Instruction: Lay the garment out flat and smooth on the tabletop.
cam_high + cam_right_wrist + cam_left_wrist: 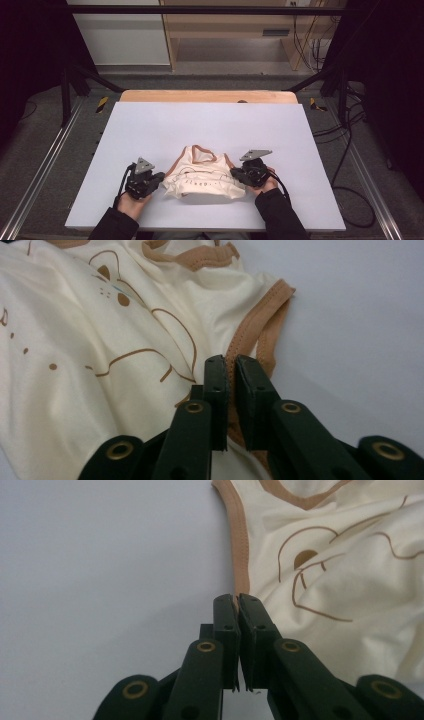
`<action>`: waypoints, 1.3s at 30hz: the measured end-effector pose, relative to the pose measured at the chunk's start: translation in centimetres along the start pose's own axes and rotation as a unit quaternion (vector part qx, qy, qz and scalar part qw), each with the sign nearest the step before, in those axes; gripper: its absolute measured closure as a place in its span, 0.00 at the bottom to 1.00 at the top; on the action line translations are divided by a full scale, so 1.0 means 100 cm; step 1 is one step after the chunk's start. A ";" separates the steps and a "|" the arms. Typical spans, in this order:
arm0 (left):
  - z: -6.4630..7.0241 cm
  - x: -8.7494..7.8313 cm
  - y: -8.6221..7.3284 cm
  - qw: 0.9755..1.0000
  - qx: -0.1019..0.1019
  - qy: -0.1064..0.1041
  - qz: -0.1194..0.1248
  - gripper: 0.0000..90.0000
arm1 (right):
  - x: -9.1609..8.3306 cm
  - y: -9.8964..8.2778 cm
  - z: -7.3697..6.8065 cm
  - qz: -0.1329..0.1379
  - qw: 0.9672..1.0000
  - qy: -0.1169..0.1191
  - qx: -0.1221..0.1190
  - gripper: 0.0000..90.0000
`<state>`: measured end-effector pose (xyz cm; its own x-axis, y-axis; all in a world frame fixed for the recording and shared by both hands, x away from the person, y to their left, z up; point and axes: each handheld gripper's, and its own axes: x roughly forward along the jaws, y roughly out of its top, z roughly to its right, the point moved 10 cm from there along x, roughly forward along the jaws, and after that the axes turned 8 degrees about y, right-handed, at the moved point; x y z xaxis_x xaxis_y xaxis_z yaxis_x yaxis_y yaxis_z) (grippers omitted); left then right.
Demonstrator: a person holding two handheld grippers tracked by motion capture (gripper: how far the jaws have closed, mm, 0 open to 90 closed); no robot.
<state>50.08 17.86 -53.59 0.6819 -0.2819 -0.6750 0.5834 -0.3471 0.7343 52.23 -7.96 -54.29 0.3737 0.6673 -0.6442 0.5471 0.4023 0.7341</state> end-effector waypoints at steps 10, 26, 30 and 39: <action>-0.015 0.000 0.050 0.996 -0.040 -0.023 0.082 0.38 | -0.017 0.034 0.020 0.087 0.996 -0.011 0.007 0.51; -0.001 0.087 0.090 0.997 -0.023 -0.045 0.049 0.31 | 0.042 0.036 0.047 0.030 0.999 -0.018 0.021 0.61; 0.000 0.100 0.081 0.999 -0.019 -0.038 0.022 0.54 | 0.043 0.037 0.042 0.029 0.999 -0.008 0.021 0.80; 0.008 0.101 0.077 0.999 -0.012 -0.049 0.013 0.95 | 0.035 0.040 0.039 0.036 0.999 -0.009 0.018 1.00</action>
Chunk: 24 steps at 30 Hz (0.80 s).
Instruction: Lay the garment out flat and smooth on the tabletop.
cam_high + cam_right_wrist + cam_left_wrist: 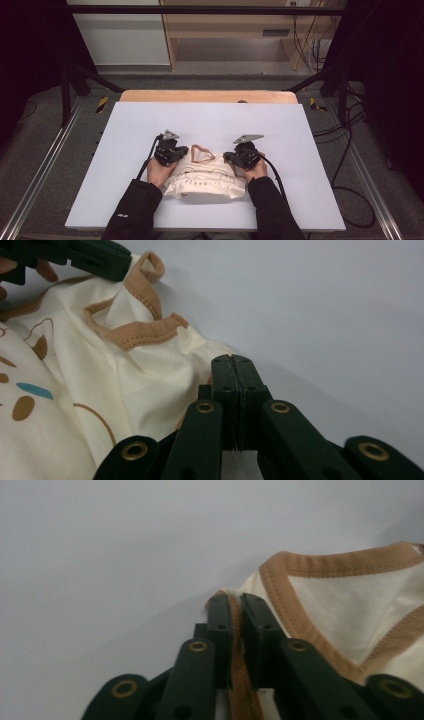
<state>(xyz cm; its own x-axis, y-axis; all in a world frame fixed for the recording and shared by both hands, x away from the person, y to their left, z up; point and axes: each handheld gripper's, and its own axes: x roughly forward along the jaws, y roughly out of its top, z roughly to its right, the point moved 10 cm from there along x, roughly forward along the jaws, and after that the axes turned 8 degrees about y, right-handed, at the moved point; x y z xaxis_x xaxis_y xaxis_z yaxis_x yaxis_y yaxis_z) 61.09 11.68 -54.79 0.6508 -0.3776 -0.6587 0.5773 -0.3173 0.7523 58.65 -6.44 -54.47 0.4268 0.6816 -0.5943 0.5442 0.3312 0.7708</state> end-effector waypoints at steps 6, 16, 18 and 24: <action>-0.007 -0.011 0.002 0.999 -0.021 0.031 0.017 0.96 | -0.024 0.018 0.008 0.058 0.997 -0.051 -0.005 1.00; -0.016 -0.012 0.000 0.999 -0.036 0.034 0.022 0.58 | -0.022 0.018 0.026 0.054 0.997 -0.057 0.021 0.59; -0.019 -0.011 0.003 0.998 -0.037 0.033 0.027 0.51 | -0.018 0.019 0.030 0.048 0.997 -0.059 0.018 0.54; -0.023 -0.002 0.004 0.999 -0.032 0.036 0.021 0.51 | 0.001 0.013 0.039 0.005 0.998 -0.061 0.021 0.57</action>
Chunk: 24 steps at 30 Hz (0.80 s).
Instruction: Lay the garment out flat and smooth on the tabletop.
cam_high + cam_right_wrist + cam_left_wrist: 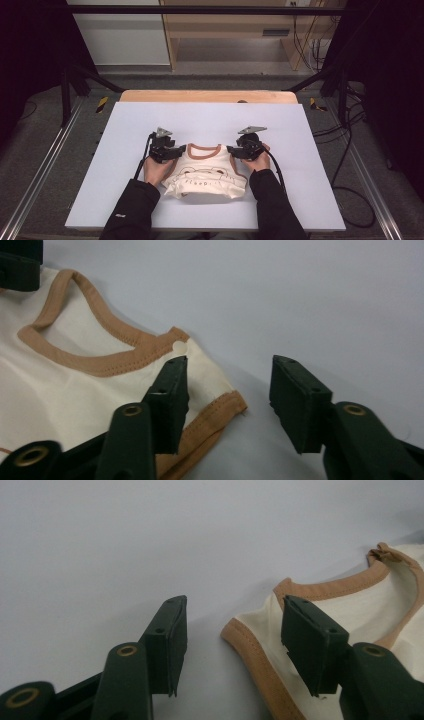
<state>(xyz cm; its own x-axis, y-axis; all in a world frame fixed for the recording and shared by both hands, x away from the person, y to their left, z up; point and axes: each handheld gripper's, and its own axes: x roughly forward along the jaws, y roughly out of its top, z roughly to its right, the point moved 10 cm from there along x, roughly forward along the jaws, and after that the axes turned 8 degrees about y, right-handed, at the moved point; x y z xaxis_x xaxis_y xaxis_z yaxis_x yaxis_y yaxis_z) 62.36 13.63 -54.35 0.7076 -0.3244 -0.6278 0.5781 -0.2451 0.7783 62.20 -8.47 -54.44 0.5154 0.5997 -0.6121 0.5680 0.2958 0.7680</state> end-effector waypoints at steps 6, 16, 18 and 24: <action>0.004 0.001 -0.003 1.000 -0.002 -0.014 -0.011 0.71 | 0.003 -0.008 -0.002 -0.024 1.000 0.007 0.001 0.74; 0.007 -0.010 0.002 1.000 0.012 -0.008 -0.003 0.96 | -0.010 0.002 -0.012 -0.006 1.000 0.007 -0.018 0.97; 0.006 -0.016 0.011 1.000 0.004 -0.010 0.015 0.96 | -0.019 0.011 -0.012 0.017 1.000 0.010 -0.016 0.97; 0.003 -0.035 0.050 0.998 -0.003 -0.005 0.064 0.96 | -0.038 0.043 -0.011 0.064 0.998 0.004 -0.023 0.97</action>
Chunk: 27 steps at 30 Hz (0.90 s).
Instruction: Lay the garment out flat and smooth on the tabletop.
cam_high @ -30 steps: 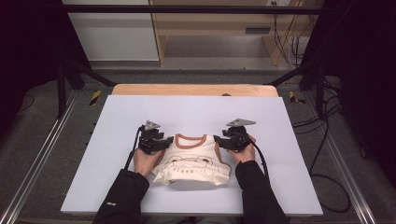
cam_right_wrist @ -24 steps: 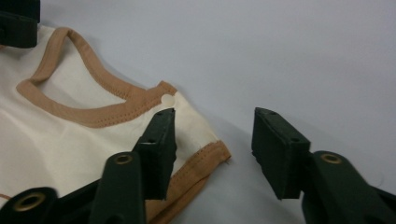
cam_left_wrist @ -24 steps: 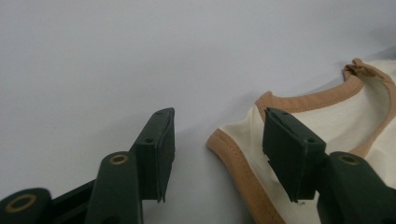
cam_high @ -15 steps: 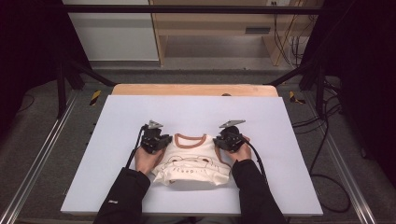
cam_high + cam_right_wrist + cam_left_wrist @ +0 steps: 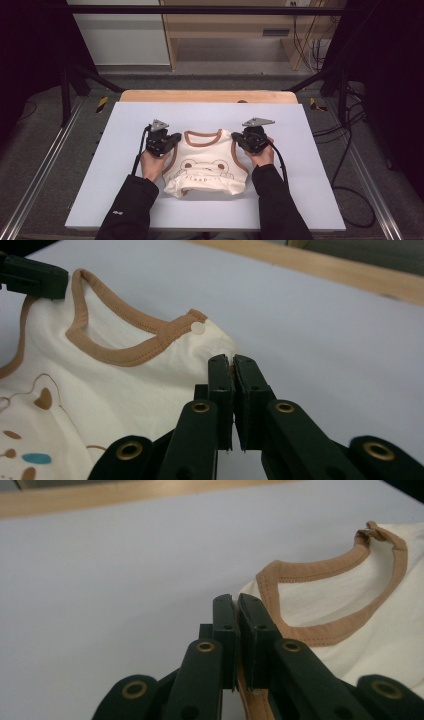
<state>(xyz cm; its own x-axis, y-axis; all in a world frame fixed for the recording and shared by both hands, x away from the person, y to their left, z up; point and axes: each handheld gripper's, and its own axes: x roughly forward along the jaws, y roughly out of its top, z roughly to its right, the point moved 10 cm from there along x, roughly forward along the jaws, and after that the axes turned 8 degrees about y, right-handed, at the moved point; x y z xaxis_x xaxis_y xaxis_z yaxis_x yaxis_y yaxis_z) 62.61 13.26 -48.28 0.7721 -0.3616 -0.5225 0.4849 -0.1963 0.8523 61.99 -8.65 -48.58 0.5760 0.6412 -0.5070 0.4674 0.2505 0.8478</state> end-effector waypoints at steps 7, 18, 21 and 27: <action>-0.011 0.009 0.055 0.999 -0.017 0.011 0.029 0.96 | 0.000 0.050 0.020 0.047 0.999 -0.020 0.004 0.97; -0.040 0.071 0.113 0.996 -0.057 0.060 0.038 0.71 | 0.044 0.102 0.088 0.061 0.992 -0.109 0.024 0.86; -0.043 0.071 0.110 0.995 -0.076 0.044 0.035 0.58 | 0.049 0.094 0.099 0.049 0.991 -0.123 0.037 0.69; -0.039 0.044 0.093 0.998 -0.050 0.021 0.042 0.31 | 0.033 0.080 0.090 0.039 0.993 -0.098 0.044 0.47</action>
<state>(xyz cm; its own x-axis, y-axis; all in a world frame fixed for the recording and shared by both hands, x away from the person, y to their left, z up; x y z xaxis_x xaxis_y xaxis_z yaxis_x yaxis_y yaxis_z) 72.13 13.39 -42.72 0.8278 -0.3336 -0.4512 0.4540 -0.0744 0.8879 73.68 -11.02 -44.83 0.7279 0.5007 -0.4684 0.4687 0.1353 0.8730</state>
